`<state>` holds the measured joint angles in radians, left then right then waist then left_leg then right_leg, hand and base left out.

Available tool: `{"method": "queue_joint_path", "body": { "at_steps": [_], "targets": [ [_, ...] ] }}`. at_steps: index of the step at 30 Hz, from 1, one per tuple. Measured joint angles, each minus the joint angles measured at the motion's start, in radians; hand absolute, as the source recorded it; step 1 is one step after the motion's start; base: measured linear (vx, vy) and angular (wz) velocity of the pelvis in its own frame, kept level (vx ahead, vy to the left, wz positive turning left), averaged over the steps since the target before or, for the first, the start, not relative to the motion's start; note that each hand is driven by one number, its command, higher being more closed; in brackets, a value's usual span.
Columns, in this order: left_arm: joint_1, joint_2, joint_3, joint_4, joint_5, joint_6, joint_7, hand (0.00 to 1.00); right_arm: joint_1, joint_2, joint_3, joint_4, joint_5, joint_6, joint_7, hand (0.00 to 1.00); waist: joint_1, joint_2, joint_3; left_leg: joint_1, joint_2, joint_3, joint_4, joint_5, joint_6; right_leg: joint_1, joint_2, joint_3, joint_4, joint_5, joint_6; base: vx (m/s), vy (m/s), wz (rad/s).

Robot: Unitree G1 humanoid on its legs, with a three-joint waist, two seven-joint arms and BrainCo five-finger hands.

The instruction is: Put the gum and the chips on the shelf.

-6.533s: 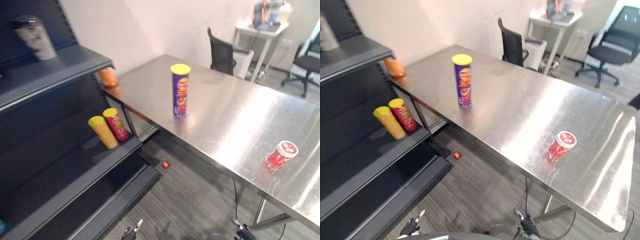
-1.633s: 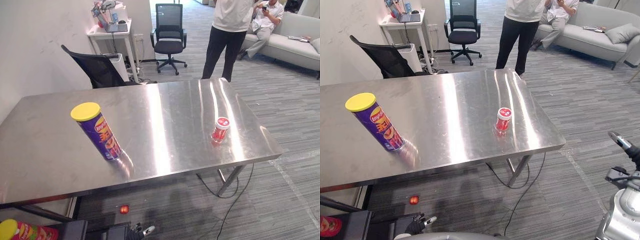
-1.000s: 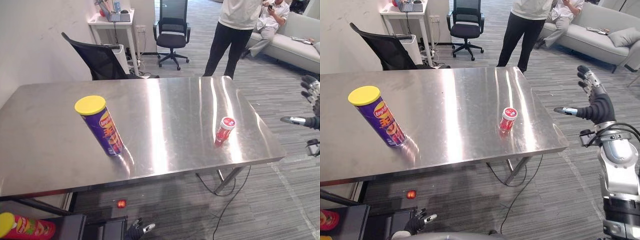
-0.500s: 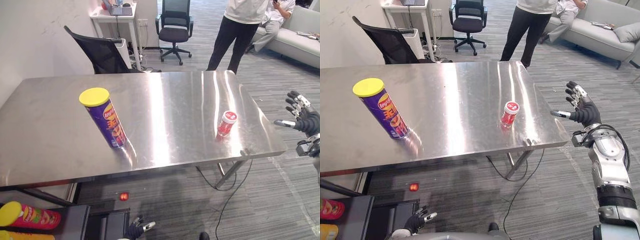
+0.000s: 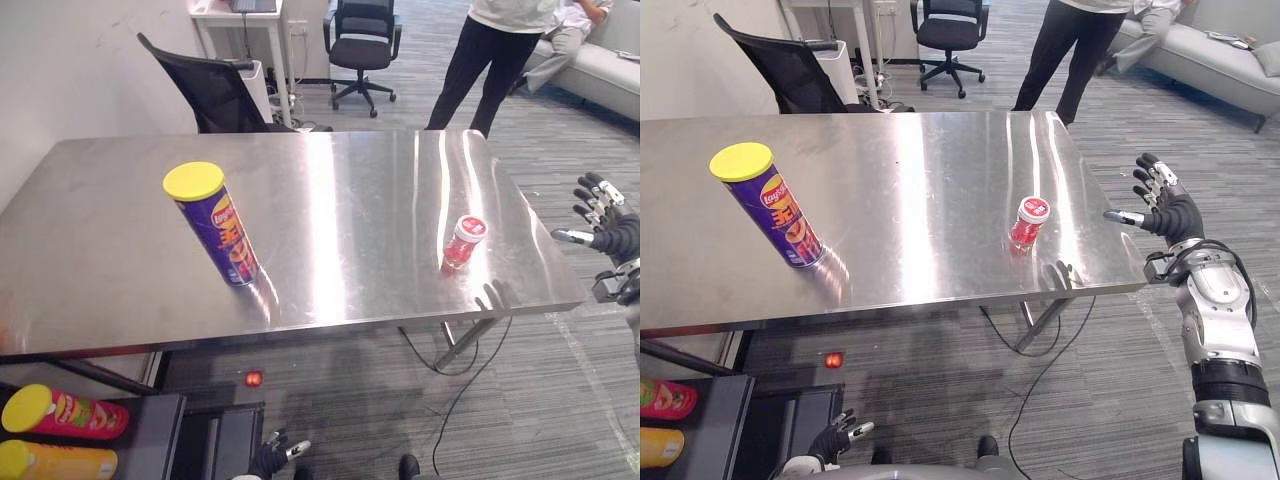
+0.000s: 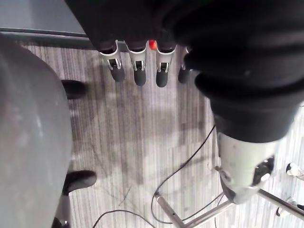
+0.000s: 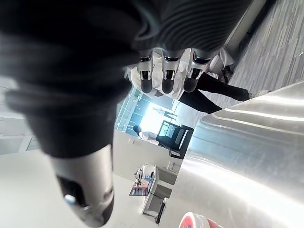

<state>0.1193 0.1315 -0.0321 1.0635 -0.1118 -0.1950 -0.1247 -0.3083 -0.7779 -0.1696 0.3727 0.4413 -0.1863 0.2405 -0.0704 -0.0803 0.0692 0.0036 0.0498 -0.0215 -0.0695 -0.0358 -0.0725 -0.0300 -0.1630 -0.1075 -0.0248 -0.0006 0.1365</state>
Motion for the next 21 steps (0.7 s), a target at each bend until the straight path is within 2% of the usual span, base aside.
{"method": "queue_joint_path", "body": {
  "at_steps": [4,9,17,21],
  "targets": [
    [0.0,0.002,0.0,-0.004,0.0,0.0,0.0,0.0,-0.014,0.0,0.031,-0.002,0.0,0.0,0.004,0.0,0.002,-0.004,0.003,-0.003,0.0,-0.016,-0.001,0.0,0.0,0.005,0.0,-0.014,0.0,0.0,-0.001,0.02,0.0,0.1],
    [-0.002,0.008,0.001,-0.024,-0.003,-0.004,0.001,0.0,-0.014,0.0,0.055,-0.002,-0.001,0.0,0.006,0.0,0.019,-0.015,0.014,-0.003,0.0,-0.021,-0.004,0.0,0.0,0.007,0.0,-0.021,0.0,-0.005,-0.009,0.0,0.001,0.03],
    [-0.004,0.02,0.003,-0.039,-0.042,-0.014,0.001,0.0,-0.051,0.0,0.101,0.026,-0.001,-0.001,0.006,0.0,0.02,-0.023,0.047,-0.021,-0.001,-0.034,-0.002,0.0,0.001,-0.001,0.0,-0.032,0.0,-0.006,-0.012,0.0,-0.001,0.04],
    [-0.006,0.02,0.003,-0.047,-0.044,-0.014,0.001,0.0,-0.06,0.0,0.115,0.043,-0.002,0.0,0.006,0.0,0.022,-0.021,0.054,-0.034,0.001,-0.055,0.005,0.0,0.001,-0.002,0.003,-0.049,0.0,0.005,-0.032,0.03,0.001,0.14]
  ]
}}
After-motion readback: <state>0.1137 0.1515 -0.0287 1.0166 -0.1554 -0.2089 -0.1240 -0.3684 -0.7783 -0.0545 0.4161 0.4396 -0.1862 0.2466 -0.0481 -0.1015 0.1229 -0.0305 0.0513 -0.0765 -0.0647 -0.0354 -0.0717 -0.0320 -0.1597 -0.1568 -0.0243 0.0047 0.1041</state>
